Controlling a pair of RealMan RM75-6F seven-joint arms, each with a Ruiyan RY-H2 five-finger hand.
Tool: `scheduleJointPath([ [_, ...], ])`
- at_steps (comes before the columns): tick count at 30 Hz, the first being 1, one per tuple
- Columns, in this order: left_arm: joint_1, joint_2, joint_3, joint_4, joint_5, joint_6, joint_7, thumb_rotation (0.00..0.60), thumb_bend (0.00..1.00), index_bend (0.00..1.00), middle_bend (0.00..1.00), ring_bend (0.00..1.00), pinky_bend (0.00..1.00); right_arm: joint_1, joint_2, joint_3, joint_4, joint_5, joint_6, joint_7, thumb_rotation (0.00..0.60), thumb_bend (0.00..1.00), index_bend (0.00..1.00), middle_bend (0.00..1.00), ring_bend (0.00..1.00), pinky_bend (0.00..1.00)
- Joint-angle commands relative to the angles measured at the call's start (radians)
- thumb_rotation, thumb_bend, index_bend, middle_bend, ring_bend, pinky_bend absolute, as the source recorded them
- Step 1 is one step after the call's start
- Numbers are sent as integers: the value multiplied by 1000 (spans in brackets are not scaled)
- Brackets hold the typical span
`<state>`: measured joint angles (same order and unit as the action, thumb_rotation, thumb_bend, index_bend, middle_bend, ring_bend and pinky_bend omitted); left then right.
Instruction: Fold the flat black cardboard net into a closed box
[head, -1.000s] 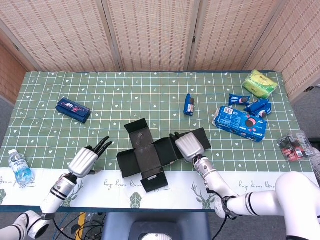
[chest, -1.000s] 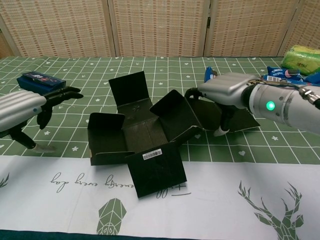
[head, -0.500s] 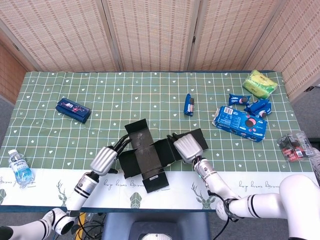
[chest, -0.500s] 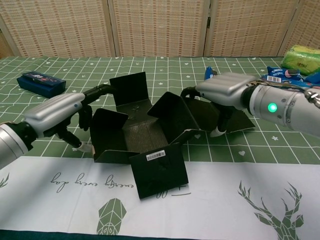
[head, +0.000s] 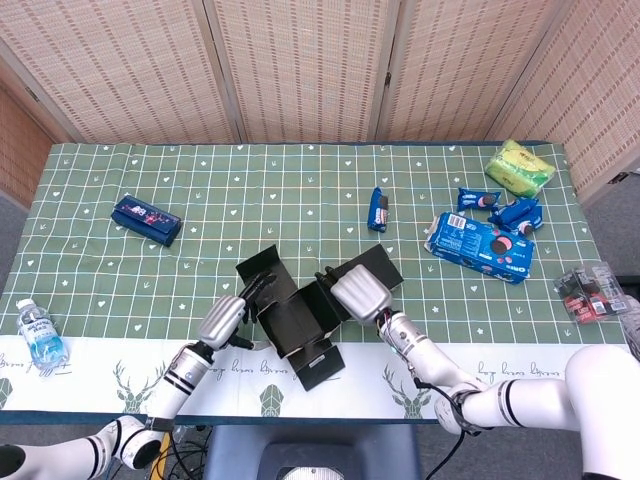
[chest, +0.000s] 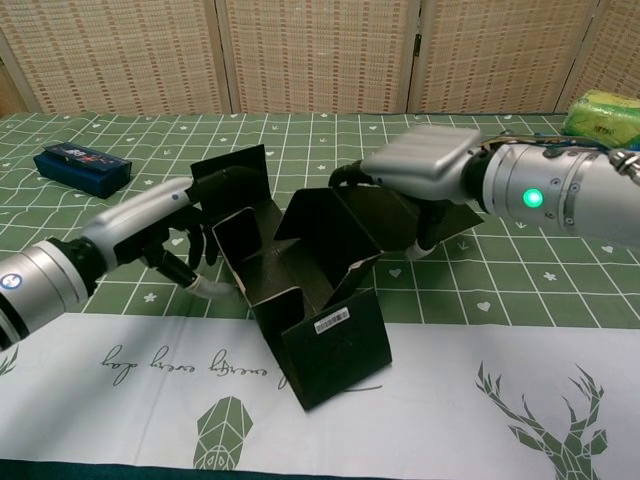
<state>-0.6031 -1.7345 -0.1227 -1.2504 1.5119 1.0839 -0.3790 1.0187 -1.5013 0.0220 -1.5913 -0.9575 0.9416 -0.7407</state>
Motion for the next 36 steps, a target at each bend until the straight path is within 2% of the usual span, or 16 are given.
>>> scheduleJointPath([
  [1, -4, 23, 5, -31, -8, -12, -51, 600, 108, 0, 0, 563, 605, 16, 11, 7, 1, -15, -23, -10, 600, 353, 300, 345, 724, 823],
  [12, 27, 30, 27, -83, -23, 24, -64, 600, 109, 57, 17, 570, 610, 42, 2, 32, 12, 29, -70, -19, 600, 357, 300, 345, 724, 823],
  [17, 21, 31, 30, -100, -47, -15, -99, 600, 109, 72, 33, 573, 613, 47, -2, 36, 17, 22, -83, -7, 600, 360, 300, 345, 724, 823],
  [24, -4, 12, 10, -67, -76, -64, -145, 600, 109, 61, 36, 573, 635, 60, 2, 28, 24, -6, -121, 10, 600, 365, 300, 345, 724, 823],
  [36, -59, 34, -10, -56, -97, -175, -272, 600, 109, 45, 35, 573, 651, 84, 13, 18, 48, -125, -169, 51, 600, 367, 300, 345, 724, 823],
])
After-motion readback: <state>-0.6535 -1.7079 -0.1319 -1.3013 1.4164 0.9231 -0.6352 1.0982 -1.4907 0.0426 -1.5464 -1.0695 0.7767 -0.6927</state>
